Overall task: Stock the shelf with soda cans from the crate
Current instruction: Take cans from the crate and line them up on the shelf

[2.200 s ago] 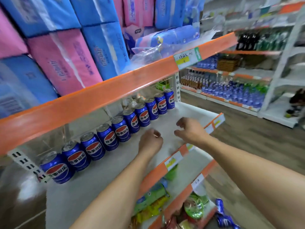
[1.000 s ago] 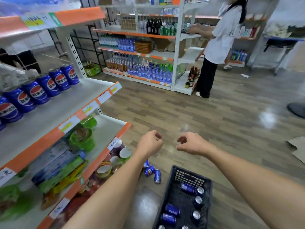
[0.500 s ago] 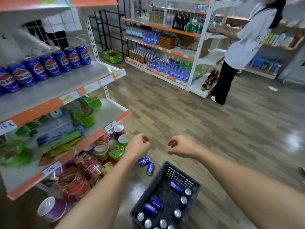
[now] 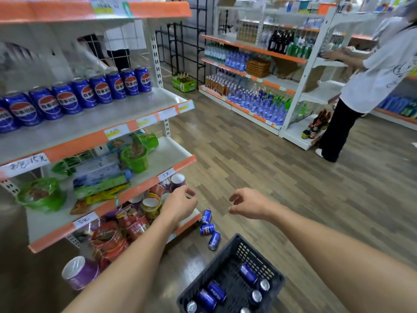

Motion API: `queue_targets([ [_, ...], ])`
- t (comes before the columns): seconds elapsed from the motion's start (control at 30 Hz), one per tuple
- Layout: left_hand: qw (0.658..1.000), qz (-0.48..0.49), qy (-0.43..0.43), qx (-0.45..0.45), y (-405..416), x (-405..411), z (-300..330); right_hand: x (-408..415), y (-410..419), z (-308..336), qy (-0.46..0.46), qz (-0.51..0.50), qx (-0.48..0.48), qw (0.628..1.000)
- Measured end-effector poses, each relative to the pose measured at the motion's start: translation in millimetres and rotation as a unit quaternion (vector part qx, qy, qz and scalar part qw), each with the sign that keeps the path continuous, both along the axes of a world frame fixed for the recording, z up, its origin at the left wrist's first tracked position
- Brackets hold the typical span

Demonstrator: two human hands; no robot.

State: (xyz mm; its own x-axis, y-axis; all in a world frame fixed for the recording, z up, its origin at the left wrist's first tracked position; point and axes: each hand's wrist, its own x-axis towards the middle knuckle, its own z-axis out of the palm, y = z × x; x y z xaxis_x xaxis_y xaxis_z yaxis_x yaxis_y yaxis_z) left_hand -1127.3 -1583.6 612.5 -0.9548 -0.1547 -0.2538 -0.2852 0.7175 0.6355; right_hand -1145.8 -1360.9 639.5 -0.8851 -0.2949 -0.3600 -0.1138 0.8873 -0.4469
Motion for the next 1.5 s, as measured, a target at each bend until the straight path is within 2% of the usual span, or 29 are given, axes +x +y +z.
queue_targets([
  [0.17, 0.999, 0.047, 0.015, 0.011, 47, -16, -7, -39, 33, -8, 0.007, 0.054, 0.012, 0.998],
  [0.37, 0.983, 0.171, 0.034, 0.054, 116, -13, -8, -93, 85, -9, 0.02, 0.139, 0.029, 0.99],
  [0.53, 0.958, 0.281, 0.013, 0.05, 153, 19, -1, -96, 103, -13, -0.001, 0.233, 0.033, 0.972],
  [0.73, 0.936, 0.352, 0.002, 0.027, 175, 71, -6, -73, 103, -26, -0.022, 0.305, 0.038, 0.951],
  [1.0, 0.932, 0.36, -0.024, 0.012, 200, 105, -48, -29, 126, -63, -0.022, 0.321, 0.002, 0.947],
  [1.27, 0.931, 0.365, -0.02, -0.008, 228, 112, -83, -17, 153, -109, -0.027, 0.337, 0.022, 0.941],
  [1.5, 0.925, 0.377, -0.042, 0.012, 280, 113, -170, -19, 180, -185, -0.044, 0.37, 0.058, 0.926],
])
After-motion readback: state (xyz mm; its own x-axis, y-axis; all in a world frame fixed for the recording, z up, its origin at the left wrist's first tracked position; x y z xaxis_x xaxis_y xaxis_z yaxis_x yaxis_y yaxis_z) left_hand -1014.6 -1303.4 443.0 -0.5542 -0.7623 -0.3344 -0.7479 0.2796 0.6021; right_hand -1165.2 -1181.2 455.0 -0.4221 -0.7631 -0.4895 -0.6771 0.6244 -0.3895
